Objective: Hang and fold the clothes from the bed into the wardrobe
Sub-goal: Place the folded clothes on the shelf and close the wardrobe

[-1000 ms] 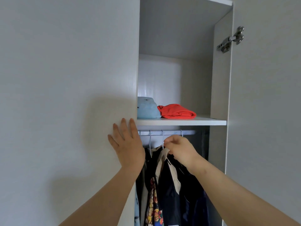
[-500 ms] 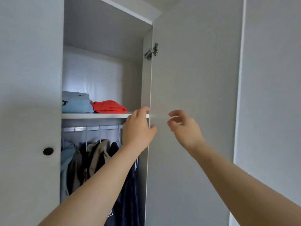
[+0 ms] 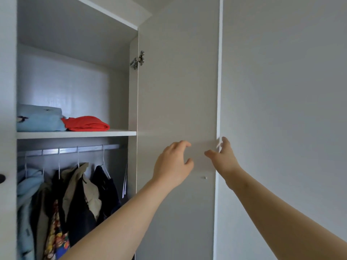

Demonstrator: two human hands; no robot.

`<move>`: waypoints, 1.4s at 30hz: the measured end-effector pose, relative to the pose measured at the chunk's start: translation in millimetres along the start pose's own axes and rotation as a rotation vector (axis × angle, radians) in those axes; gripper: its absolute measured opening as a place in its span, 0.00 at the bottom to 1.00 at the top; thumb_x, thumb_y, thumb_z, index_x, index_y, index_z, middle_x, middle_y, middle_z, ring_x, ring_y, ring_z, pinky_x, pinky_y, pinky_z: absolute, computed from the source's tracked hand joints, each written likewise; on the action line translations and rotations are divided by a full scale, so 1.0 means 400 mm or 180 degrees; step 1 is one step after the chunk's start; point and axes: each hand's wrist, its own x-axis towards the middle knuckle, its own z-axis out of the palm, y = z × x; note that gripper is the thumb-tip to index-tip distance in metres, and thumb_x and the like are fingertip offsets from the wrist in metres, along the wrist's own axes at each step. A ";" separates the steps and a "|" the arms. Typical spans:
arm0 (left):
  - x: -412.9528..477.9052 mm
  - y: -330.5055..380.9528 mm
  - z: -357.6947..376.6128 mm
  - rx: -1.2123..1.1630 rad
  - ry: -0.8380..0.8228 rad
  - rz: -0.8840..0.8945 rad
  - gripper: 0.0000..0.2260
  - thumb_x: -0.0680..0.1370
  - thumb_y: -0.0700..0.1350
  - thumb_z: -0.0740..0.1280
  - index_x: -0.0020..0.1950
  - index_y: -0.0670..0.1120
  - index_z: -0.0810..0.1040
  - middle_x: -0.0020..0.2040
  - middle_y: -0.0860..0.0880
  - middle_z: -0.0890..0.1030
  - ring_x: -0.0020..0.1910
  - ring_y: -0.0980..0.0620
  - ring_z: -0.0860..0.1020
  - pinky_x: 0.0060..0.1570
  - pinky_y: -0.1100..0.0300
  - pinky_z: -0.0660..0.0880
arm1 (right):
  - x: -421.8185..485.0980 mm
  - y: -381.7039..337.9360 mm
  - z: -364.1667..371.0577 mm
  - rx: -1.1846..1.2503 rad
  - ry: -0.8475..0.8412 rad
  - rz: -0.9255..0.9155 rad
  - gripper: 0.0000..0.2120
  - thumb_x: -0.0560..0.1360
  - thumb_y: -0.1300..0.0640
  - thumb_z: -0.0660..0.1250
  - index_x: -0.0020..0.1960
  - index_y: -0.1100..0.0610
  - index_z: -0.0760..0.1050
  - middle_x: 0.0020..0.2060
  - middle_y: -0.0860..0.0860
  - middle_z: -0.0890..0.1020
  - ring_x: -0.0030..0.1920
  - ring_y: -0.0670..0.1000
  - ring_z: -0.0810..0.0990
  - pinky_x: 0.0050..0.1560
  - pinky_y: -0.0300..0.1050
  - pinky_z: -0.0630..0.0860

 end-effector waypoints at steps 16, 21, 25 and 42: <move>-0.026 -0.067 -0.096 -0.0126 0.0462 0.0224 0.14 0.76 0.43 0.65 0.62 0.49 0.74 0.58 0.54 0.76 0.54 0.58 0.74 0.44 0.74 0.61 | -0.035 -0.015 -0.010 0.0482 -0.0486 -0.0100 0.13 0.73 0.66 0.55 0.43 0.56 0.77 0.32 0.46 0.84 0.32 0.47 0.80 0.39 0.41 0.74; -0.056 -0.080 -0.154 -0.0227 0.0944 0.0203 0.13 0.78 0.50 0.61 0.62 0.51 0.74 0.54 0.55 0.77 0.50 0.60 0.74 0.49 0.61 0.69 | -0.060 -0.056 0.042 0.0468 -0.0901 -0.0332 0.11 0.74 0.62 0.58 0.42 0.58 0.80 0.36 0.48 0.84 0.35 0.47 0.81 0.40 0.40 0.73; -0.086 -0.105 -0.203 -0.0140 0.1093 0.0095 0.13 0.79 0.51 0.60 0.62 0.51 0.74 0.54 0.54 0.78 0.51 0.56 0.76 0.53 0.55 0.74 | -0.083 -0.057 0.117 -0.0017 -0.1483 -0.0226 0.07 0.76 0.55 0.62 0.46 0.53 0.78 0.42 0.46 0.81 0.42 0.46 0.77 0.41 0.37 0.70; -0.203 -0.267 -0.397 0.0730 0.1168 -0.0429 0.14 0.79 0.49 0.59 0.64 0.49 0.73 0.53 0.57 0.76 0.45 0.64 0.73 0.43 0.74 0.65 | -0.185 -0.106 0.365 -0.0757 -0.3507 0.0127 0.06 0.76 0.60 0.51 0.44 0.55 0.65 0.33 0.55 0.82 0.30 0.53 0.82 0.36 0.42 0.79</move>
